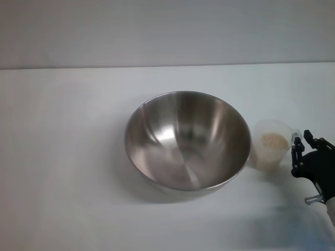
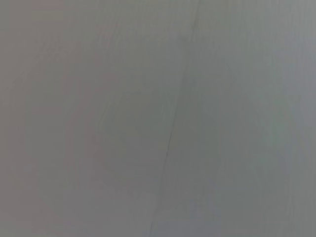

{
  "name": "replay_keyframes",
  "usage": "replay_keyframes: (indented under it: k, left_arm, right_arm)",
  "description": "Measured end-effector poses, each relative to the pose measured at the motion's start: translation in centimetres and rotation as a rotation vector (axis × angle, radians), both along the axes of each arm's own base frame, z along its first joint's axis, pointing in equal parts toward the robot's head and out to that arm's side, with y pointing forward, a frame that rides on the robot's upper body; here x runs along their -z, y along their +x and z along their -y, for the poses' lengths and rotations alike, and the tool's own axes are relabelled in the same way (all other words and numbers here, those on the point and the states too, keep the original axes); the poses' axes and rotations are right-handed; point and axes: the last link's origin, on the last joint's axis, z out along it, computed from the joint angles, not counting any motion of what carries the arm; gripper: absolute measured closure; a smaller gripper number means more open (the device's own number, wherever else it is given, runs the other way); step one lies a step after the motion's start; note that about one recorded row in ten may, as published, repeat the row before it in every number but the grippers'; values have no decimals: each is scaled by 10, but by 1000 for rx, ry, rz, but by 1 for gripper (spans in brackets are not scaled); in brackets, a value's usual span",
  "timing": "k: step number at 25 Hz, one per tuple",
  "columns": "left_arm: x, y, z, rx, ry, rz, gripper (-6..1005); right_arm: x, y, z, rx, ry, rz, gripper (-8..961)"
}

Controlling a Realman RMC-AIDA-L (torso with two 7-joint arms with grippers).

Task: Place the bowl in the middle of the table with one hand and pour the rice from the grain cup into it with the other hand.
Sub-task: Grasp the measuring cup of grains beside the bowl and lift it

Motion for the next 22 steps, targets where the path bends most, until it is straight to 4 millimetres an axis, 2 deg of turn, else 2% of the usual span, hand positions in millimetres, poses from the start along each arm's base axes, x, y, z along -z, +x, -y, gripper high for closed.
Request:
replay_keyframes:
  k: [6, 9, 22]
  left_arm:
    - [0, 0, 1, 2, 2, 1, 311]
    - [-1, 1, 2, 8, 7, 1, 311]
    - [-1, 0, 3, 8, 10, 1, 311]
  right_arm:
    - [0, -1, -2, -10, -8, 11, 766]
    - [0, -1, -2, -11, -8, 11, 868]
    - [-1, -2, -5, -10, 1, 8, 928]
